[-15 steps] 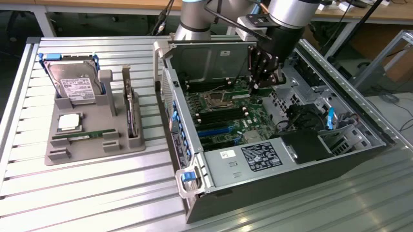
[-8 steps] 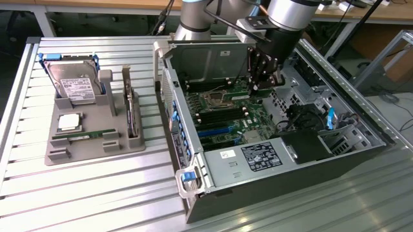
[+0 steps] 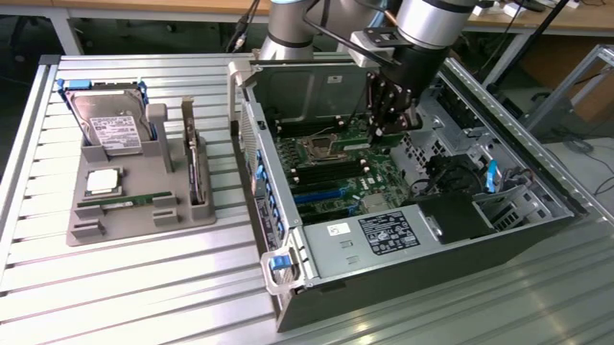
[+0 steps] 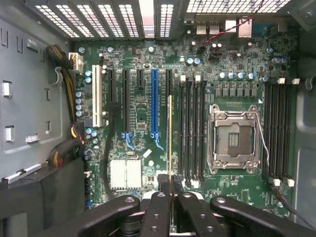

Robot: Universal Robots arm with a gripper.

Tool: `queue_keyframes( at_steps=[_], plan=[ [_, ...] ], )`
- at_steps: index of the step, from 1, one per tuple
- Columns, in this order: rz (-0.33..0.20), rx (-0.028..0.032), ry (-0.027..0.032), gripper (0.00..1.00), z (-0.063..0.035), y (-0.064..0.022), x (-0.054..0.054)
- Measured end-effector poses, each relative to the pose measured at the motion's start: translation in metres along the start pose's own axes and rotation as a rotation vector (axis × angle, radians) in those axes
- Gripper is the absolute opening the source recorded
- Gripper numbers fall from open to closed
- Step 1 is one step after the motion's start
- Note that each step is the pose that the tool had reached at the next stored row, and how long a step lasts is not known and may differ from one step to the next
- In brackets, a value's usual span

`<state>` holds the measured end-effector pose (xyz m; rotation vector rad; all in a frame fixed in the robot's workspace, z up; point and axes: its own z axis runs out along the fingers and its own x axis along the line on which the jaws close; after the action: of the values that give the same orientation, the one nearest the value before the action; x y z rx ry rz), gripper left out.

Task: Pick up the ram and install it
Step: 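Insert the ram into the slot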

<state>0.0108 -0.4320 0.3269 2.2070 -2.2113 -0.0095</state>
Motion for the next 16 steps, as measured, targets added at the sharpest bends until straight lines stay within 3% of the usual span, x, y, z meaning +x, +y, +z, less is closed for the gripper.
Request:
queue_keyframes(
  at_steps=[16],
  plan=[
    [0.0, 0.0001, -0.0001, 0.12, 0.0095, -0.0002, -0.0001]
  ],
)
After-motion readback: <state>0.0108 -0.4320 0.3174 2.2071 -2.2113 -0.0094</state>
